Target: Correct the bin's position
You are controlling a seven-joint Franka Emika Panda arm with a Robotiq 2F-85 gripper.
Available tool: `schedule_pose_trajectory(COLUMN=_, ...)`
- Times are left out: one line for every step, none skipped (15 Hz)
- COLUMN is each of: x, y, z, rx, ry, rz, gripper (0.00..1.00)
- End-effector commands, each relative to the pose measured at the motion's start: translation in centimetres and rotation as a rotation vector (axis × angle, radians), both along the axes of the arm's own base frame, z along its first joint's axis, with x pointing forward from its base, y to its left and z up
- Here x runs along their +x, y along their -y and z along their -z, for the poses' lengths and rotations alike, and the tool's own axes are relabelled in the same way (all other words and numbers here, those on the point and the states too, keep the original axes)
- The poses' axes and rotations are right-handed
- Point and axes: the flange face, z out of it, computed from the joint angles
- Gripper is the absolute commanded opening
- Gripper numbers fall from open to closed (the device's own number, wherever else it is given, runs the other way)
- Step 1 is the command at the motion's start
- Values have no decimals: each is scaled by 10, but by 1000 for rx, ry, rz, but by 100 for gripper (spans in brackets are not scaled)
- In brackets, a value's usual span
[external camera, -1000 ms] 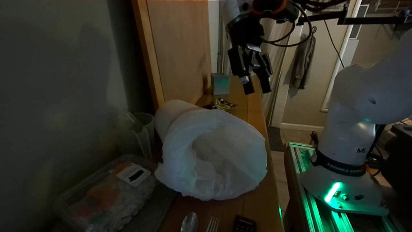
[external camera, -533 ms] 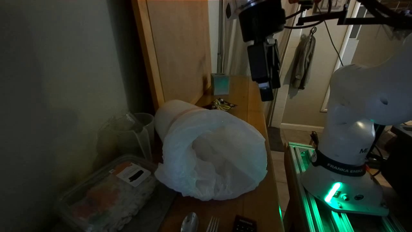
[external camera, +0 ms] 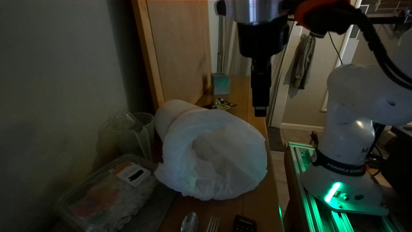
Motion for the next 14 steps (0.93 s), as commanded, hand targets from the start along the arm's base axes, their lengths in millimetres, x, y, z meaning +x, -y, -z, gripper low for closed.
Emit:
schedule_pose_trajectory(x=15, y=-33, z=14, rx=-120, ry=90, rz=-142, gripper=100)
schedule_pose_trajectory(x=6, y=-15, z=8, rx=-69, ry=50, rz=-83, gripper=100)
schedule_pose_trajectory(x=6, y=-19, z=12, rx=-78, ry=52, rz=-96, gripper=100)
schedule_pose_trajectory(x=6, y=-20, z=13, rx=-75, ry=48, rz=-94, gripper=100)
schedule_pose_trajectory(x=7, y=-18, z=12, rx=-70, ry=47, rz=-92, gripper=100)
schedule_pose_trajectory(x=7, y=-17, z=11, rx=-65, ry=47, rz=-89, gripper=100)
schedule_pose_trajectory(x=5, y=-12, z=13, rx=-118, ry=56, rz=-71, gripper=100)
schedule_pose_trajectory(x=4, y=-15, z=19, rx=-151, ry=61, rz=-94, gripper=100)
schedule_pose_trajectory(x=3, y=-19, z=25, rx=-185, ry=66, rz=-114, gripper=100)
schedule_pose_trajectory(x=2, y=-24, z=31, rx=-201, ry=72, rz=-146, gripper=100)
schedule_pose_trajectory(x=0, y=-27, z=35, rx=-223, ry=82, rz=-162, gripper=100)
schedule_pose_trajectory(x=-2, y=-31, z=38, rx=-227, ry=86, rz=-176, gripper=100)
schedule_pose_trajectory(x=-5, y=-35, z=39, rx=-216, ry=86, rz=-184, gripper=100)
schedule_pose_trajectory(x=-9, y=-38, z=40, rx=-202, ry=83, rz=-183, gripper=100)
